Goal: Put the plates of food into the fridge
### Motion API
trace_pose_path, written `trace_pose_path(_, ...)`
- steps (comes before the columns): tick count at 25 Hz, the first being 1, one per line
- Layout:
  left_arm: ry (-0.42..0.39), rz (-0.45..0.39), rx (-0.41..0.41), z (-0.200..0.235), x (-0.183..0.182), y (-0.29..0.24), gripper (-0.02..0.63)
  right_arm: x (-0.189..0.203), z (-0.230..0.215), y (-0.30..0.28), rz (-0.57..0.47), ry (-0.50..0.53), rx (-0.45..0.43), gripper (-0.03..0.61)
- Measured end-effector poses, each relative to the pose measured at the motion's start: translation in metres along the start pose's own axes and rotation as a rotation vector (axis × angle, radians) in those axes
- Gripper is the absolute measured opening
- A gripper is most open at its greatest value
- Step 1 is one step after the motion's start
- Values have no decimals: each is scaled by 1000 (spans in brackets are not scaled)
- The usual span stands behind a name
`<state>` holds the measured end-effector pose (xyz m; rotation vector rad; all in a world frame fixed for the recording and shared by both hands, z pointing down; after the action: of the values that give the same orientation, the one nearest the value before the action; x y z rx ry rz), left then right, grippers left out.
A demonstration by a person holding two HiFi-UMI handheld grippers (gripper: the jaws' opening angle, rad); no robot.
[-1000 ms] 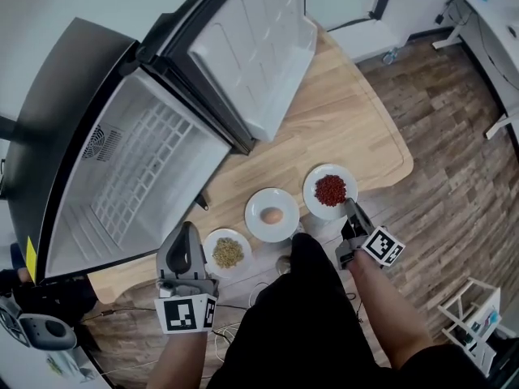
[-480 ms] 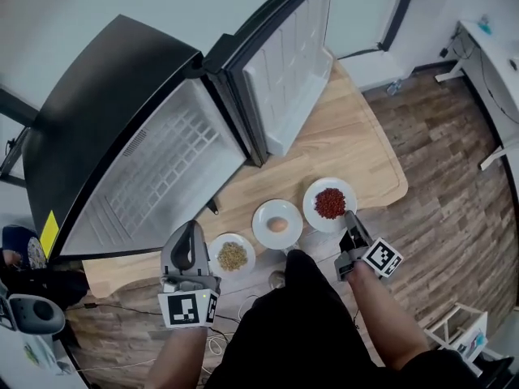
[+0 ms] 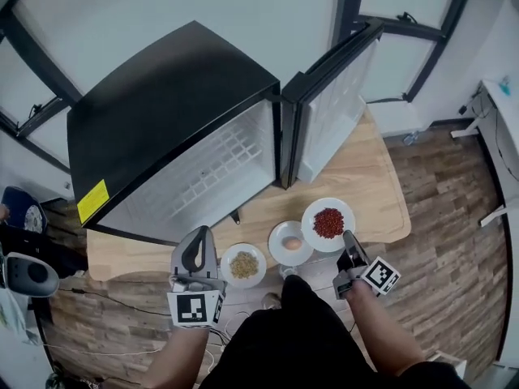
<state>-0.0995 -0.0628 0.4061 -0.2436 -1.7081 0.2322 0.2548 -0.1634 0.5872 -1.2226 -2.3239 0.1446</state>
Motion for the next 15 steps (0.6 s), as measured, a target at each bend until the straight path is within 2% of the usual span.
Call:
trace_pose_path(7, 38, -43, -101, 27, -8, 24, 5, 5, 47, -42, 110, 62, -110, 33)
trace_pose_path(10, 46, -55, -150, 41, -10, 36, 5, 5, 73, -65, 148, 127, -198, 33)
trace_pose_path(15, 57, -57, -229, 64, -10, 56, 5, 15, 99, -95, 208, 148, -247, 34)
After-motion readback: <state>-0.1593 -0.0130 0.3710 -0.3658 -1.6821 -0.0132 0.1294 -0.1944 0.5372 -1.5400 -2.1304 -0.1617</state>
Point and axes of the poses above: the fingertips, and each gripper's own axes: y backward along the fingers, z to its left, x out of its underside, the point moved 3 cm from there along y, backward along the fingers, and after that the axes turned 12 degrees about z, right-handed, at the moved point
